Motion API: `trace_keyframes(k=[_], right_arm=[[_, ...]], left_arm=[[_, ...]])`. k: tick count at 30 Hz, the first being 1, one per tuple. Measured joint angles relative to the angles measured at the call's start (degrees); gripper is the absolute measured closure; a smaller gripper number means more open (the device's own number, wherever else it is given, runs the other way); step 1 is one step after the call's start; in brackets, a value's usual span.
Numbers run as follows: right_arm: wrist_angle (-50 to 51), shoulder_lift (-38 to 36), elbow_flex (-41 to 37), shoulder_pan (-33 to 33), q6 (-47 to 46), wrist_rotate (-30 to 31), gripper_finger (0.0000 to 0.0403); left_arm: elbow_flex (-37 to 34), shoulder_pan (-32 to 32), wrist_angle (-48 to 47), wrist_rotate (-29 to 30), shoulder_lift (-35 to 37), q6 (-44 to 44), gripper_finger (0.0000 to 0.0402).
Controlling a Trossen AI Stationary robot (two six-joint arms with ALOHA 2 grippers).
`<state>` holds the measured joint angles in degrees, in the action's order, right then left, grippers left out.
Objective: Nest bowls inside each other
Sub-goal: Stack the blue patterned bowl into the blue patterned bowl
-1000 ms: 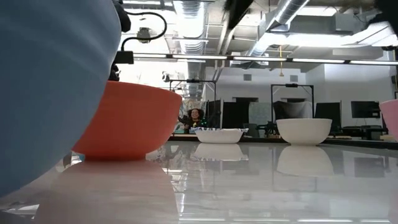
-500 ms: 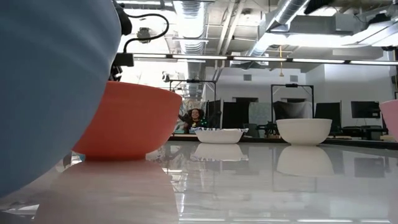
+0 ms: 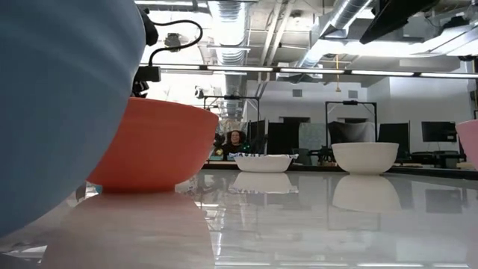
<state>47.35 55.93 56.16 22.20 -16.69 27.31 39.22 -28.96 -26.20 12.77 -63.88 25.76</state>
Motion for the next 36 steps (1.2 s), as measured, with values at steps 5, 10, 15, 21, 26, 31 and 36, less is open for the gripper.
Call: trace_keyframes(k=[5, 10, 15, 21, 26, 31, 36], right_arm=[[-0.2, 3.6, 0.0, -0.1, 0.0, 0.4, 0.0179], [-1.6, 6.9, 0.0, -0.1, -0.1, 0.3, 0.0179], [-3.1, 9.3, 0.0, 0.3, -1.8, 0.0, 0.0179], [-3.8, 10.9, 0.0, 1.5, -3.4, 0.6, 0.0179], [-5.8, 10.9, 0.0, 2.2, -3.9, 1.3, 0.0179], [-7.1, 10.9, 0.0, 3.0, -4.0, 1.5, 0.0180], [-8.6, 11.5, 0.0, 3.2, -4.0, 1.5, 0.0180]], left_arm=[[0.0, -0.1, -0.2, 0.1, -2.5, -1.4, 0.0214], [0.0, 1.0, 1.6, 2.5, -9.4, 0.9, 0.0214], [0.0, 1.2, 4.1, 6.0, -14.6, 1.0, 0.0214], [1.3, 1.3, 3.3, 7.1, -18.3, 0.5, 0.0220], [2.3, 1.3, 2.9, 8.4, -19.6, -0.9, 0.0275], [2.3, 1.3, 2.9, 10.9, -19.6, -0.5, 0.0380], [2.3, 1.7, 3.0, 11.7, -19.6, -1.1, 0.0396]])
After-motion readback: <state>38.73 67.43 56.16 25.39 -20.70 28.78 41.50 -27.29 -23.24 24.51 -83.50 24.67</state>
